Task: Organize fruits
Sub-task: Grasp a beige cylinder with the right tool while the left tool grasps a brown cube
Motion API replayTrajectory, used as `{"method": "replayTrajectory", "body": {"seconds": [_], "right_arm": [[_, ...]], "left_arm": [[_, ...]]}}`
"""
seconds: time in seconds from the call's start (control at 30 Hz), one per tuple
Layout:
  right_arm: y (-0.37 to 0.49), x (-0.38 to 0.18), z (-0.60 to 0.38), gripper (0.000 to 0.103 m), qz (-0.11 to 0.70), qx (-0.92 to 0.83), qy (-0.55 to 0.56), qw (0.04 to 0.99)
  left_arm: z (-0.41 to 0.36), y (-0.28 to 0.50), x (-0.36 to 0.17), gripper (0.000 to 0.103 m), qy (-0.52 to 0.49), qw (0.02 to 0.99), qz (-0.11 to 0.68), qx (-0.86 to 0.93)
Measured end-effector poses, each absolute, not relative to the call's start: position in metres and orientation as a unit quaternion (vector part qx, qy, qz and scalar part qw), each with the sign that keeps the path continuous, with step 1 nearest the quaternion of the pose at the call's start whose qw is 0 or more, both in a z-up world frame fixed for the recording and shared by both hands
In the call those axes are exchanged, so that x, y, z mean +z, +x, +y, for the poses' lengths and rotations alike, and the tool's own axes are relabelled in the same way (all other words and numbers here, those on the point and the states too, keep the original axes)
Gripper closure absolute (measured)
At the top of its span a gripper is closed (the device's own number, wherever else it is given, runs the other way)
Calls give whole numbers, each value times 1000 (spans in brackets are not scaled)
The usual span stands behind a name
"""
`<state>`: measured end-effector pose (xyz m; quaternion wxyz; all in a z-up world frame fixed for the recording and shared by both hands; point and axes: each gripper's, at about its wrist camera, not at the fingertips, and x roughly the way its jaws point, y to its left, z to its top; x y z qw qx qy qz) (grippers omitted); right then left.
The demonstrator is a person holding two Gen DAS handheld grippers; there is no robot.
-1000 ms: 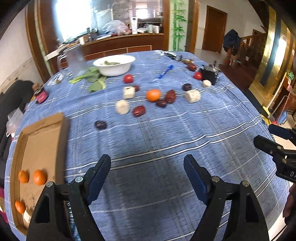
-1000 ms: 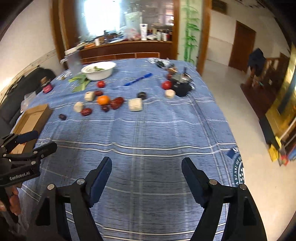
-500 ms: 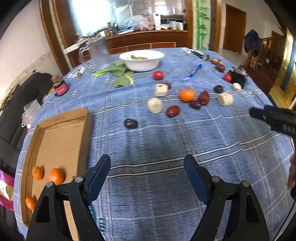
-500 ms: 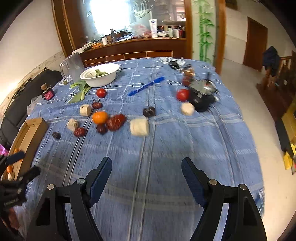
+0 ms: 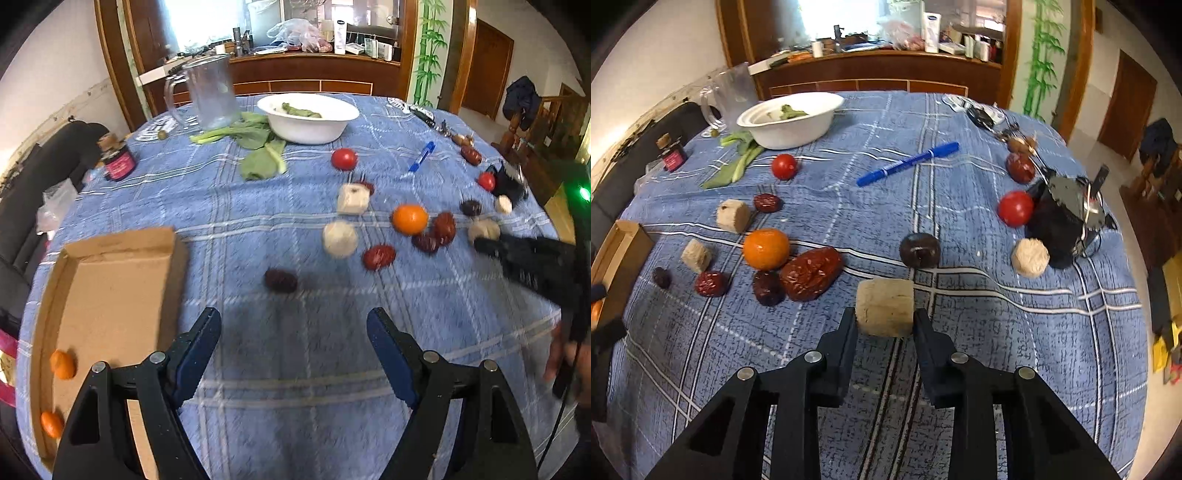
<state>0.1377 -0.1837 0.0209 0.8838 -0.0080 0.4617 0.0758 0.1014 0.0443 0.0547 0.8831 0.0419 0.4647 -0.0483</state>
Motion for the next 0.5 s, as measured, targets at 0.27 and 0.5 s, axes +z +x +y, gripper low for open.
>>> {"method": "replayTrajectory", "body": {"seconds": [0.27, 0.5], "right_arm": [[114, 37, -205, 71, 445, 84, 18, 891], [114, 36, -218, 71, 447, 89, 47, 889]], "left_arm": [[27, 152, 41, 23, 17, 878, 475, -62], [16, 178, 23, 23, 37, 870, 488, -64]]}}
